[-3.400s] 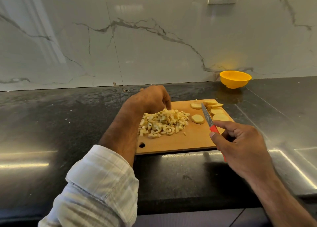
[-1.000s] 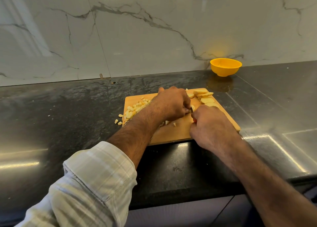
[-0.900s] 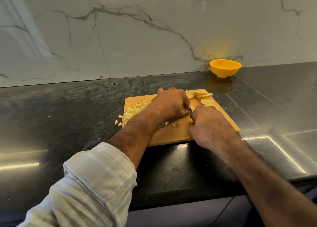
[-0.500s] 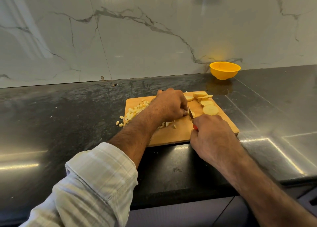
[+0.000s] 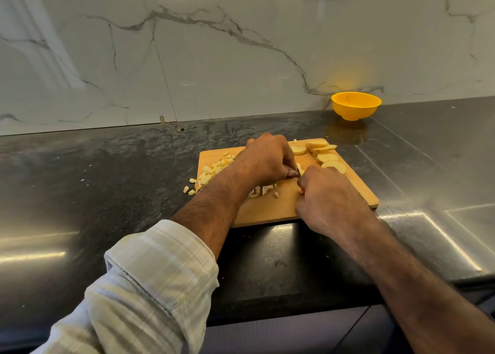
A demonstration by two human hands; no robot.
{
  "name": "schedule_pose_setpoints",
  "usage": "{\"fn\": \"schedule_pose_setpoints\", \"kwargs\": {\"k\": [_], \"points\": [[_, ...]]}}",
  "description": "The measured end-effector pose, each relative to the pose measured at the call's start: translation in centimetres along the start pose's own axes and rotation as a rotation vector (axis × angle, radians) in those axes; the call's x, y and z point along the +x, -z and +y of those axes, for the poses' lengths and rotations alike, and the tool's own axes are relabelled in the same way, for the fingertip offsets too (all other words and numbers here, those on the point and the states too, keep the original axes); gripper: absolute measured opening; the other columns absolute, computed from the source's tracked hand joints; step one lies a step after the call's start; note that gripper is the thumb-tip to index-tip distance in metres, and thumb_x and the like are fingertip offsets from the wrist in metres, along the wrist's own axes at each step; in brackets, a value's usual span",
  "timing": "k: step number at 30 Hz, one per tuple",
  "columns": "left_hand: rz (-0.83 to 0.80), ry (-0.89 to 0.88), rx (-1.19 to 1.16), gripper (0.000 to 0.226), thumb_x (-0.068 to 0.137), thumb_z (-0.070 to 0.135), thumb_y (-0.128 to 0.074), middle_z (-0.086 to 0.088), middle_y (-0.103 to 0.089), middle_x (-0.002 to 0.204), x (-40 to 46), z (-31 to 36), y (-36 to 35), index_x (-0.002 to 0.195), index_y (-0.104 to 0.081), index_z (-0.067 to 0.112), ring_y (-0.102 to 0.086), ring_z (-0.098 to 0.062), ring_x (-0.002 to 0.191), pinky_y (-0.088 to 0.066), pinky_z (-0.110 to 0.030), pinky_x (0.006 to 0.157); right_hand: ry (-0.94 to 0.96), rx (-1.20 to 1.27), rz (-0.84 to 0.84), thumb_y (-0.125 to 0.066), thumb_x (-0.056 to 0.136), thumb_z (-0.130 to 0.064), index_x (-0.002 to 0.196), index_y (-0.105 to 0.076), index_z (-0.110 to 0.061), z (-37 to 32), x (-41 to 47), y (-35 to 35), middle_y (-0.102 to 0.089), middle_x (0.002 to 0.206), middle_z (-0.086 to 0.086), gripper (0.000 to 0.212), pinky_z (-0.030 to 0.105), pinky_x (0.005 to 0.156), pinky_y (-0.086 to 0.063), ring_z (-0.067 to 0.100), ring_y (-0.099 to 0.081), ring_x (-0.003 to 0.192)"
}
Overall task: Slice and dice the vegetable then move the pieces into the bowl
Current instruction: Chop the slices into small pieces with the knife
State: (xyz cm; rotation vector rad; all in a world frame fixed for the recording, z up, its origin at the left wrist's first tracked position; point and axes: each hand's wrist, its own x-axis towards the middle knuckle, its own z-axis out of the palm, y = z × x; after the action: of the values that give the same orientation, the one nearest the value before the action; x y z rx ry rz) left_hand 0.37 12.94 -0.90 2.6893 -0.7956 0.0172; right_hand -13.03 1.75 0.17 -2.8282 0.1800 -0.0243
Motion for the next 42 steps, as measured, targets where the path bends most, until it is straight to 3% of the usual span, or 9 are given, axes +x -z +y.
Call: {"fn": "schedule_pose_setpoints", "kwargs": {"k": [3,7,17,20,24,27,32,36,42], "points": [[0.004,-0.005,-0.044,0.009,0.089,0.033,-0.085,0.016,-0.077,0.091,-0.2,-0.3,0.0,0.096,-0.084,0.028,-0.066,-0.008,0.101,-0.049,-0.054,0.109,-0.002,-0.014,-0.042,-0.068,0.097,-0.028,0.128,-0.065,-0.026,0.8,-0.7,-0.4,-0.057,0.105,-0.006,0.031,0.024,0.068,-0.042,0.012,-0.051,0.089],[-0.001,-0.005,-0.104,0.009,0.089,0.023,-0.085,0.011,-0.078,0.093,-0.5,-0.6,0.2,0.098,-0.084,0.023,-0.069,-0.007,0.093,-0.061,-0.042,0.095,-0.006,0.031,0.012,-0.063,0.100,-0.030,0.130,-0.063,-0.026,1.0,-1.0,-0.4,-0.063,0.121,-0.001,0.031,0.026,0.075,-0.046,0.014,-0.054,0.098],[-0.015,-0.019,-0.076,0.008,0.090,0.018,-0.082,0.013,-0.075,0.085,-0.5,-0.4,0.4,0.096,-0.085,0.023,-0.068,-0.006,0.084,-0.063,-0.037,0.089,-0.002,-0.007,-0.004,-0.067,0.097,-0.026,0.125,-0.063,-0.020,-0.7,-0.3,-0.7,-0.057,0.105,-0.003,0.029,0.028,0.071,-0.048,0.013,-0.054,0.092],[-0.045,-0.030,-0.047,0.016,0.091,0.014,-0.080,0.016,-0.076,0.090,-0.5,-0.4,0.8,0.100,-0.085,0.025,-0.066,-0.005,0.091,-0.058,-0.043,0.101,0.009,-0.019,-0.021,-0.071,0.096,-0.025,0.127,-0.062,-0.020,-1.3,0.5,0.0,-0.058,0.112,0.000,0.032,0.029,0.075,-0.049,0.016,-0.054,0.099],[-0.017,-0.021,0.007,0.013,0.091,0.021,-0.081,0.020,-0.074,0.099,-0.5,-0.6,0.7,0.098,-0.084,0.032,-0.058,-0.007,0.108,-0.039,-0.055,0.116,0.029,-0.024,-0.029,-0.070,0.097,-0.029,0.131,-0.062,-0.023,-0.4,-0.3,-0.1,-0.058,0.115,-0.003,0.035,0.026,0.075,-0.047,0.014,-0.053,0.099],[0.025,-0.019,0.062,0.006,0.090,0.031,-0.083,0.018,-0.066,0.111,-0.7,-0.8,0.8,0.094,-0.081,0.036,-0.053,-0.009,0.116,-0.030,-0.056,0.116,0.015,0.003,-0.032,-0.067,0.098,-0.029,0.133,-0.062,-0.025,0.4,-1.4,-0.1,-0.061,0.119,-0.002,0.035,0.026,0.076,-0.047,0.015,-0.054,0.099],[0.032,-0.002,0.087,0.003,0.090,0.036,-0.080,0.021,-0.064,0.100,-1.0,-1.2,1.3,0.093,-0.081,0.035,-0.054,-0.006,0.108,-0.027,-0.060,0.115,0.031,0.030,0.052,-0.064,0.100,-0.033,0.136,-0.063,-0.025,0.5,-1.3,0.1,-0.065,0.122,-0.001,0.036,0.028,0.079,-0.052,0.016,-0.058,0.102],[-0.008,0.018,0.070,0.008,0.092,0.032,-0.077,0.021,-0.067,0.103,-1.1,-1.1,1.1,0.096,-0.082,0.035,-0.053,-0.005,0.109,-0.022,-0.063,0.119,0.017,-0.009,-0.015,-0.067,0.099,-0.032,0.139,-0.059,-0.024,-0.2,-0.5,-0.1,-0.062,0.125,0.000,0.042,0.026,0.075,-0.048,0.015,-0.053,0.100],[-0.022,0.020,0.069,0.008,0.093,0.033,-0.077,0.022,-0.065,0.102,-1.2,-1.0,1.3,0.098,-0.082,0.035,-0.052,-0.006,0.113,-0.023,-0.062,0.118,-0.004,-0.019,-0.024,-0.071,0.096,-0.030,0.136,-0.060,-0.025,-0.4,0.4,-0.5,-0.053,0.108,-0.005,0.041,0.022,0.064,-0.042,0.012,-0.050,0.090]]}}
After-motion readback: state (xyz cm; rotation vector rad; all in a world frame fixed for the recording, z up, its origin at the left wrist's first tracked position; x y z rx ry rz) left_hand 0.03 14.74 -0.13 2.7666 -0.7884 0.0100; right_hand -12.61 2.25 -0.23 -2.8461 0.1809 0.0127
